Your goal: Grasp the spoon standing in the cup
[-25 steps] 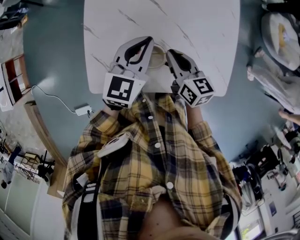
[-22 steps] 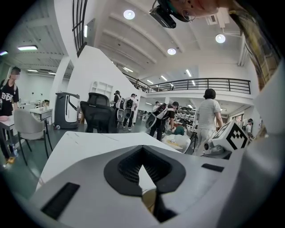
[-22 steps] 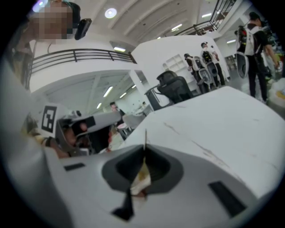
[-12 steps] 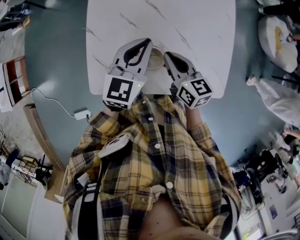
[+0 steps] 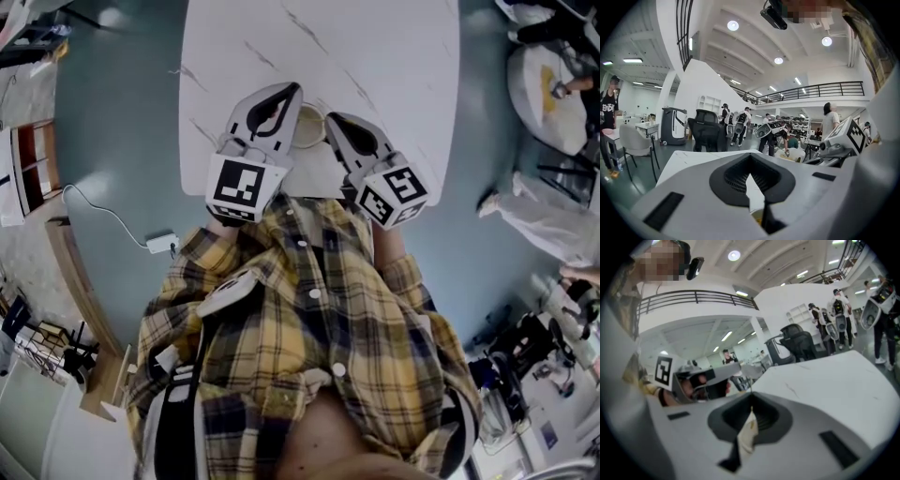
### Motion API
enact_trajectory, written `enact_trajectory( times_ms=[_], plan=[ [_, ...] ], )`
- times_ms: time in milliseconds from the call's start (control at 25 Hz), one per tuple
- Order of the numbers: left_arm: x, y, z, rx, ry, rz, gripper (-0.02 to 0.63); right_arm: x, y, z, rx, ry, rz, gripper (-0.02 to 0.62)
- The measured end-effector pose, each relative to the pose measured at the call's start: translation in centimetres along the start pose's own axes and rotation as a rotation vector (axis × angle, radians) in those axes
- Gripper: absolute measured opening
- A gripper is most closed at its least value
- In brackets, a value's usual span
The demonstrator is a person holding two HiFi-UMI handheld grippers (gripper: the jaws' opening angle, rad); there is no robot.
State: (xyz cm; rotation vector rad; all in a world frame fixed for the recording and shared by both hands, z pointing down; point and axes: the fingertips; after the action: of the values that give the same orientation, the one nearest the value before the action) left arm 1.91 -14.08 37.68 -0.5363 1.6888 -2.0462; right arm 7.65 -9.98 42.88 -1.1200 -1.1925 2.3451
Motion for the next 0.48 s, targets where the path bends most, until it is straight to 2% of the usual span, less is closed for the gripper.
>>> enact_trajectory(
  times_ms=[320, 480],
  plan=[
    [0.2, 2.1, -0.9, -0.043, 0.031, 0.013, 0.014, 1.5, 2.5, -0.7, -0.05, 0.032, -0.047, 0.034],
    [0.0, 3.2, -1.6, -0.059, 0.049, 0.021, 0.014, 2.6, 4.4, -1.2, -0.101, 0.04, -0.107, 0.034]
  ],
)
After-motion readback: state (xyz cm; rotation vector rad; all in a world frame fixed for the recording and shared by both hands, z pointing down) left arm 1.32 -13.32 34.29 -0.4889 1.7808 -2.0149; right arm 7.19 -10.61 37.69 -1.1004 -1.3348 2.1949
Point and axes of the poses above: the fingertips, and each gripper's own axes: z forward along the fingers, x to its left, y out of its top, and after that the axes turned 7 degrees about z, right-handed
